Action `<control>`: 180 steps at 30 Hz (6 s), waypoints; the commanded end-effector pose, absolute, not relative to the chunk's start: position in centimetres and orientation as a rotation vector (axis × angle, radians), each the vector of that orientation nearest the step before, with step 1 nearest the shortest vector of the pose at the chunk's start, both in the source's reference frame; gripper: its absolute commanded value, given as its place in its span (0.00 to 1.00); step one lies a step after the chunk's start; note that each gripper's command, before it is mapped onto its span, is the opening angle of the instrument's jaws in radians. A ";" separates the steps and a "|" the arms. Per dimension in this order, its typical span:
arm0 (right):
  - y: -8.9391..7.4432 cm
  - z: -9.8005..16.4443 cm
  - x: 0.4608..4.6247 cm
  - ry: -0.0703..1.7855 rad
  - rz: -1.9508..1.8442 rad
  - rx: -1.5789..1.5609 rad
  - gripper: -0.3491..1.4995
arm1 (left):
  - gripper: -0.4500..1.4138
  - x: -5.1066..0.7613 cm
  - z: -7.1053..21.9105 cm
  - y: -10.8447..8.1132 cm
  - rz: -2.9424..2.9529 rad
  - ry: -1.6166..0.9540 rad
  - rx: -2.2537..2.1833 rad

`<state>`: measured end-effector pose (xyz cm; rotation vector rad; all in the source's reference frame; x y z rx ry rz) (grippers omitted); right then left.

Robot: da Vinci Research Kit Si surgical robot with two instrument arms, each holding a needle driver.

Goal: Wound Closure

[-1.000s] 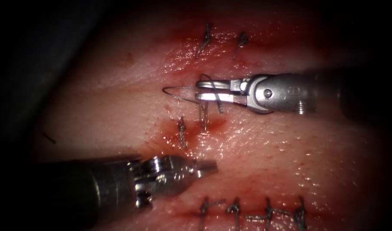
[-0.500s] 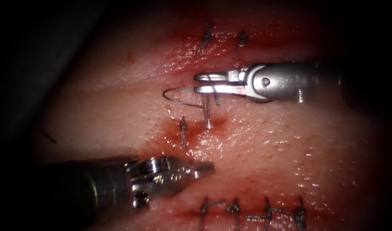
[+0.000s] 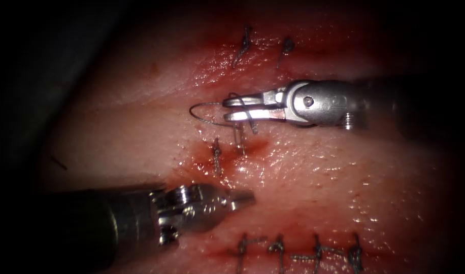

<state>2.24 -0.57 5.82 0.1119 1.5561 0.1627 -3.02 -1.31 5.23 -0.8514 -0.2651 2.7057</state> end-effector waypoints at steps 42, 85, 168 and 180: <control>-0.5 5.9 2.39 1.458 0.330 0.531 0.00 | 0.32 -2.95 5.4 -1.4 2.724 -0.289 -0.835; -1.4 6.1 2.21 1.094 0.844 1.230 0.00 | 0.32 -2.87 5.3 -1.4 2.727 -0.300 -0.845; -1.0 5.7 1.50 1.431 0.382 0.386 0.90 | 0.00 -3.20 3.9 -1.1 1.399 -1.174 -1.615; -1.2 5.5 1.69 1.499 0.221 0.348 0.83 | 0.00 -2.83 3.3 -1.1 1.499 -1.039 -1.773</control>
